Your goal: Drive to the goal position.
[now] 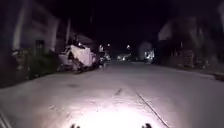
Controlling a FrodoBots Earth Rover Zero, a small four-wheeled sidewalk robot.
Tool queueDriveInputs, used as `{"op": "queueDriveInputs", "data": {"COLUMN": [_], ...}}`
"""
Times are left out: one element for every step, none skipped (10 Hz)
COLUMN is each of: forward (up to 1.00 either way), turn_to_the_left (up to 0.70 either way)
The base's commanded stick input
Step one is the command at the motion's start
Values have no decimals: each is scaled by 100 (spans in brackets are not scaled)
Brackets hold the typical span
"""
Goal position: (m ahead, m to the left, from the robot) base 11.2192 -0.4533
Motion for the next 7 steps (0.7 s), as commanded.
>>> {"op": "queueDriveInputs", "data": {"forward": [85,85,85,85,85,85,85], "turn_to_the_left": [0,0,0,0,0,0,0]}}
